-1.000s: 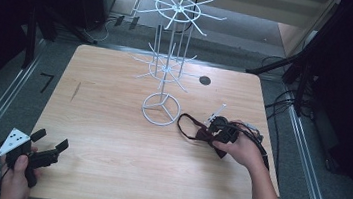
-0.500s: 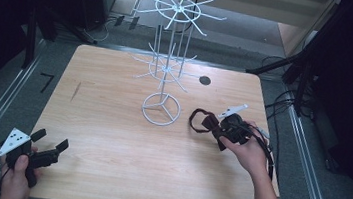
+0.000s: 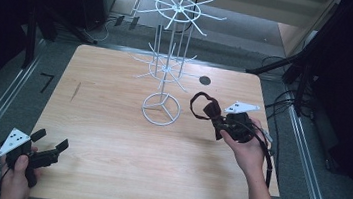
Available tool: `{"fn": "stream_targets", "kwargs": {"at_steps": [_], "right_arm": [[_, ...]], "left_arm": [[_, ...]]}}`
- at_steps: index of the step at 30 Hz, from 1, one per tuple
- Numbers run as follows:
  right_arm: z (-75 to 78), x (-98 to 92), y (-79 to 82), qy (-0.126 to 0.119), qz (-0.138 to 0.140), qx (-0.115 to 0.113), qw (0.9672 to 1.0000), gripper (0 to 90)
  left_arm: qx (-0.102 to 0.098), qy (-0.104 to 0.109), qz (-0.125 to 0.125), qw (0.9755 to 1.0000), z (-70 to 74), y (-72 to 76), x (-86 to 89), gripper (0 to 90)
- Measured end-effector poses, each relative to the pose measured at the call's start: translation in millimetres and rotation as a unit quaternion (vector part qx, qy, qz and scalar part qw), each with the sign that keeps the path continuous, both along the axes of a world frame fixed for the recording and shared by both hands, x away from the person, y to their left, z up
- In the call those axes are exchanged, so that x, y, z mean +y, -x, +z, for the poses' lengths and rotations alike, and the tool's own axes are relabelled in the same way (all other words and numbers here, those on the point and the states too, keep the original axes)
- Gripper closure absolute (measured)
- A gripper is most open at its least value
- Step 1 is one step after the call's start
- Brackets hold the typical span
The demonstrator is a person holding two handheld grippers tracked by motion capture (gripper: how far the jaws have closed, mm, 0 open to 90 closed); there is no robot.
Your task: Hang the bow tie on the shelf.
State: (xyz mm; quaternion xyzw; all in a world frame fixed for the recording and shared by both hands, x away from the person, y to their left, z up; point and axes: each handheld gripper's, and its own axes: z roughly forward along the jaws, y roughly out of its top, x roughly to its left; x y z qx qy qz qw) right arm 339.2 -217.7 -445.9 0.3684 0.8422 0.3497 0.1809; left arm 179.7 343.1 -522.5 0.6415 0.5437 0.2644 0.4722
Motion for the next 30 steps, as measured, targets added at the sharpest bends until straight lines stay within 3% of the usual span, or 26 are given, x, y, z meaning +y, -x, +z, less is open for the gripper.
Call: {"fn": "stream_targets", "kwargs": {"at_steps": [6,12,30], "right_arm": [[4.6,0.9,1.4,-0.019,-0.008,-0.019,0.9996,73.1],[10.6,1.4,4.1,-0.039,-0.032,-0.056,0.9972,73.1],[31.5,1.8,6.4,-0.070,-0.062,-0.106,0.9900,73.2]], "left_arm": [[0.000,0.001,0.000,1.0000,0.0,0.0,0.2,6.8],[0.000,0.001,0.000,1.0000,0.0,0.0,0.2,6.8],[0.001,0.001,0.000,1.0000,0.1,-0.1,0.9,6.8]]}}
